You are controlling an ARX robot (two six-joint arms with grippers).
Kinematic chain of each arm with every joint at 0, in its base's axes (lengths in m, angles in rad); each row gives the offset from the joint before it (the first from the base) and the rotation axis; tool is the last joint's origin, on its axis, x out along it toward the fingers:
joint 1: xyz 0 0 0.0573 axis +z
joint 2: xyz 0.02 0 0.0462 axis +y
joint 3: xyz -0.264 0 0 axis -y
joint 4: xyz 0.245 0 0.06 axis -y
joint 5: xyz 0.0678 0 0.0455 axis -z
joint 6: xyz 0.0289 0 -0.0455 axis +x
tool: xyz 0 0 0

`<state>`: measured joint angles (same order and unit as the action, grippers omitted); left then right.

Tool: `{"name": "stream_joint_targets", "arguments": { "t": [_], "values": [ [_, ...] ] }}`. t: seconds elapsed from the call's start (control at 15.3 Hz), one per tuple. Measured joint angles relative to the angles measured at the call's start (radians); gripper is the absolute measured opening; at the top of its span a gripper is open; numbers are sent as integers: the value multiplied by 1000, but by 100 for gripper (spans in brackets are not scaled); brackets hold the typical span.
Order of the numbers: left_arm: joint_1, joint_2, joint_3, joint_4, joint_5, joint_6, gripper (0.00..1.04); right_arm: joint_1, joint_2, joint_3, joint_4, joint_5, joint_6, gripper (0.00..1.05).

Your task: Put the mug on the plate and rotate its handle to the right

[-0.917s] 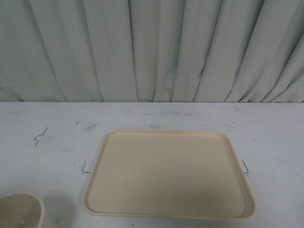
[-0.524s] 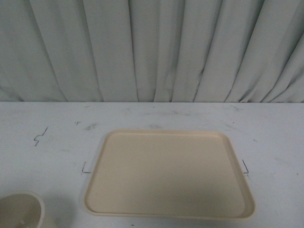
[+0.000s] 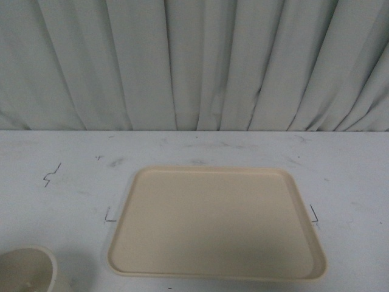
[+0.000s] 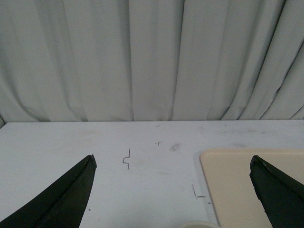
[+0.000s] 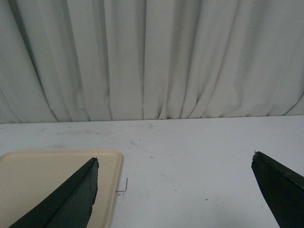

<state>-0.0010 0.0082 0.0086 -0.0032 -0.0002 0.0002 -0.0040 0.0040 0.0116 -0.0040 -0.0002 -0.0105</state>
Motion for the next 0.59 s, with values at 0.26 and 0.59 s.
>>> {"name": "stream_joint_targets", "arguments": {
  "t": [0.26, 0.59],
  "values": [
    [-40, 249, 162, -309, -205, 111, 98, 0, 0, 0, 1, -1, 1, 98],
    [63, 681, 355, -322, -111, 169, 98, 4, 0, 0, 0, 0, 2, 98]
  ]
}}
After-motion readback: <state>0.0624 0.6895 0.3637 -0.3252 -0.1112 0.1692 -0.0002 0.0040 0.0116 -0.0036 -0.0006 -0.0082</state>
